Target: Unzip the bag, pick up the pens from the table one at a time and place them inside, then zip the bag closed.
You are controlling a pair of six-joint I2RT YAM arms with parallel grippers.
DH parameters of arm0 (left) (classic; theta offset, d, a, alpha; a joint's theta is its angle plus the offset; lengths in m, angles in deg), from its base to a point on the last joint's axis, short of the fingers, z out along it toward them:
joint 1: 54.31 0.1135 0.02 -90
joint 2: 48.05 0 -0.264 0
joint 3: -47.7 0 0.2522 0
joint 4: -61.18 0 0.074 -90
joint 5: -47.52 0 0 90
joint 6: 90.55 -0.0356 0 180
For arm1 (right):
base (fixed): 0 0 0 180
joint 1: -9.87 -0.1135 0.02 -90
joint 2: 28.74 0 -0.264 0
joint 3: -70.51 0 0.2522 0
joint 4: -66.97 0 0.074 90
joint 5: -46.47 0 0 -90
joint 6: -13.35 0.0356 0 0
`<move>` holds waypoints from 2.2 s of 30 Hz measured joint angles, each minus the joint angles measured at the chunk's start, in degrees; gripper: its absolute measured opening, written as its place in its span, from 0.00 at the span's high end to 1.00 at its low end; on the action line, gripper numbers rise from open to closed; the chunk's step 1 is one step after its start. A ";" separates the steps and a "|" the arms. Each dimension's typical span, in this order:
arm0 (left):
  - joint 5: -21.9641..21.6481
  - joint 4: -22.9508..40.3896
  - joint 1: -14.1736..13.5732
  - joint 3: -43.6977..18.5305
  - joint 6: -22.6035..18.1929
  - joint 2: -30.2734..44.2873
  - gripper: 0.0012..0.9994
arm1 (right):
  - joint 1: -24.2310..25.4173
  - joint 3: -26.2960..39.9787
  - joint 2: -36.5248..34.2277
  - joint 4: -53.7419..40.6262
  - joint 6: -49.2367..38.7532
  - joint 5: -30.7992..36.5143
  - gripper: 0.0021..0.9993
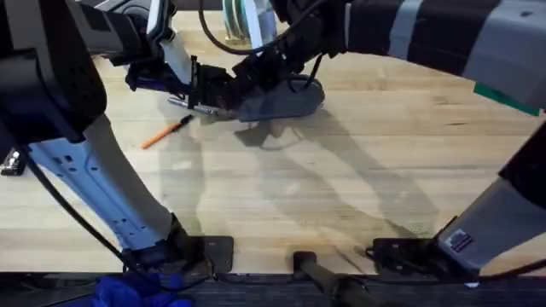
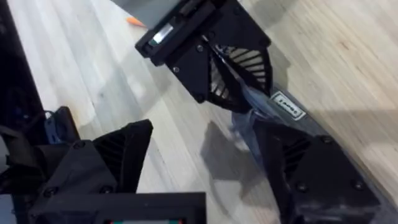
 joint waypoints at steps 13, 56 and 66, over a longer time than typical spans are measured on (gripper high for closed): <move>0.00 -0.03 0.00 0.00 0.00 0.00 0.96 | -0.07 0.26 0.02 -0.09 0.01 -0.06 0.00; -2.41 12.69 3.14 -12.62 5.38 0.00 0.00 | 4.98 11.71 3.56 -18.55 -0.49 8.83 0.00; -8.44 15.43 2.78 -25.79 25.60 0.00 0.00 | 8.05 17.72 3.56 -22.25 -0.70 9.50 0.00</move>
